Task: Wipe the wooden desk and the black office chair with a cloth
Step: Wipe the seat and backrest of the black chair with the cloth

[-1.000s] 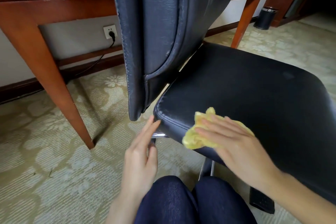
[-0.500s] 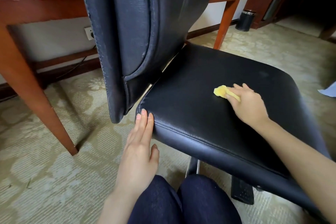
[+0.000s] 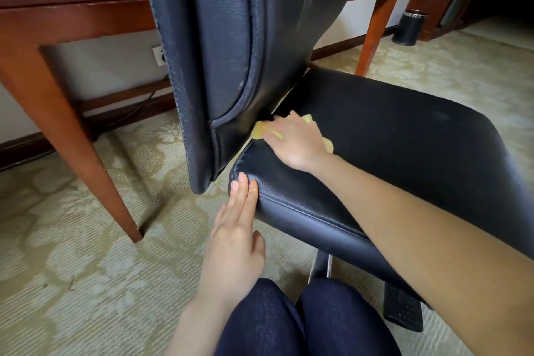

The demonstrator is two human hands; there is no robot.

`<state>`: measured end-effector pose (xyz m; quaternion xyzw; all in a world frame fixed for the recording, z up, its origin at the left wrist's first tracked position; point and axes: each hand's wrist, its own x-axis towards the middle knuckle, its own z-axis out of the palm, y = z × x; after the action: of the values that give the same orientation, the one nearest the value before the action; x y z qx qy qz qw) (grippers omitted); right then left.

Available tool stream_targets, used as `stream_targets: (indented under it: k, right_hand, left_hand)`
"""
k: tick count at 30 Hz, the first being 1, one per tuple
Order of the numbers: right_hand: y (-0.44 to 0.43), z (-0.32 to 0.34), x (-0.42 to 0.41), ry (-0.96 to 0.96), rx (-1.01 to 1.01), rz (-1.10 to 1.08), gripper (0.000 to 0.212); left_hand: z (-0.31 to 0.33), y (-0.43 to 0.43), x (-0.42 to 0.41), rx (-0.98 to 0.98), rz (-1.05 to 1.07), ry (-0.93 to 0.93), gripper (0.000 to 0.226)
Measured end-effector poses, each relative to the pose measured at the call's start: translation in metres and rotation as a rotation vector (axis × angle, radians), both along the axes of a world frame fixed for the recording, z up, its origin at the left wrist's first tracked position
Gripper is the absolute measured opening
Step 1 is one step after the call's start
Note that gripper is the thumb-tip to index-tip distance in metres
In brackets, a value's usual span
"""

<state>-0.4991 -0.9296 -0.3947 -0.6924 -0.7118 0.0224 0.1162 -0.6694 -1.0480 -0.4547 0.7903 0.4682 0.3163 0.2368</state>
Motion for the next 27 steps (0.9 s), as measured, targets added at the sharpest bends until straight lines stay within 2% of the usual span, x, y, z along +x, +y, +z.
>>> stream_targets:
  k: [5, 7, 10, 14, 17, 19, 21, 24, 27]
  right_hand:
    - [-0.023, -0.003, -0.018, 0.045, 0.019, 0.149, 0.037]
    - [-0.038, -0.003, -0.017, 0.083, 0.022, 0.222, 0.037]
    - [-0.064, -0.004, -0.020, 0.038, 0.034, 0.328, 0.041]
    - [-0.103, -0.008, -0.019, -0.022, 0.046, 0.328, 0.042]
    - [-0.133, -0.011, -0.017, -0.035, 0.114, 0.279, 0.038]
    - [-0.154, -0.014, -0.013, -0.100, 0.181, 0.218, 0.039]
    - [-0.171, -0.021, -0.007, -0.151, 0.232, 0.172, 0.037]
    - [-0.198, -0.029, 0.015, -0.145, 0.356, 0.049, 0.037]
    - [-0.219, -0.031, 0.040, -0.144, 0.430, -0.086, 0.038]
  left_hand:
    - [0.009, 0.003, -0.009, -0.043, -0.006, -0.076, 0.082]
    - [0.014, 0.005, -0.013, -0.027, 0.052, -0.158, 0.073]
    - [0.022, 0.004, -0.012, 0.059, 0.165, -0.244, 0.062]
    - [0.035, 0.000, -0.003, 0.164, 0.176, -0.329, 0.056]
    - [0.038, -0.003, 0.009, 0.149, 0.166, -0.361, 0.046]
    - [0.037, -0.007, 0.022, 0.069, 0.086, -0.314, 0.044]
    - [0.031, -0.011, 0.031, 0.026, -0.010, -0.209, 0.051]
    - [0.023, -0.020, 0.046, 0.068, -0.088, -0.018, 0.060]
    - [0.018, -0.029, 0.057, 0.145, -0.044, 0.105, 0.060]
